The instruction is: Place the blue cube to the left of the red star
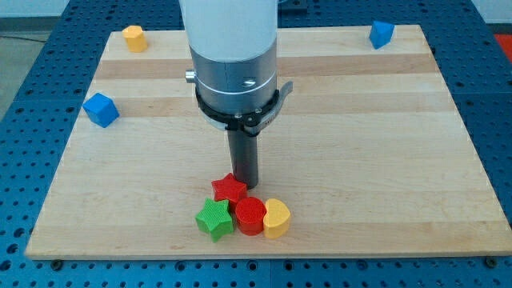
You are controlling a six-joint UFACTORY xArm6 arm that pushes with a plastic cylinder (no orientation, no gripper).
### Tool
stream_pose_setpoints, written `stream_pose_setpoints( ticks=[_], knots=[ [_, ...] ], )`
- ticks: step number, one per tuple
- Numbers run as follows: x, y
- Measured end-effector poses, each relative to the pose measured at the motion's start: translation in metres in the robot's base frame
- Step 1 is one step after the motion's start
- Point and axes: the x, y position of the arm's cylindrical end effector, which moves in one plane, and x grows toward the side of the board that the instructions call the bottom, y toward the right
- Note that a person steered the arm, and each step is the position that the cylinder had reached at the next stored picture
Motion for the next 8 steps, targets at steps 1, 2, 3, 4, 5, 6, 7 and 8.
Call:
stream_pose_setpoints(
  ticks=[1,2,3,4,5,6,7,8],
  knots=[
    [-0.002,-0.005],
    [-0.043,-0.069],
    [-0.049,-0.164],
    [-0.053,-0.255],
    [-0.076,-0.275],
    [-0.115,-0.275],
    [-0.149,-0.272],
    [-0.151,-0.233]
  ],
)
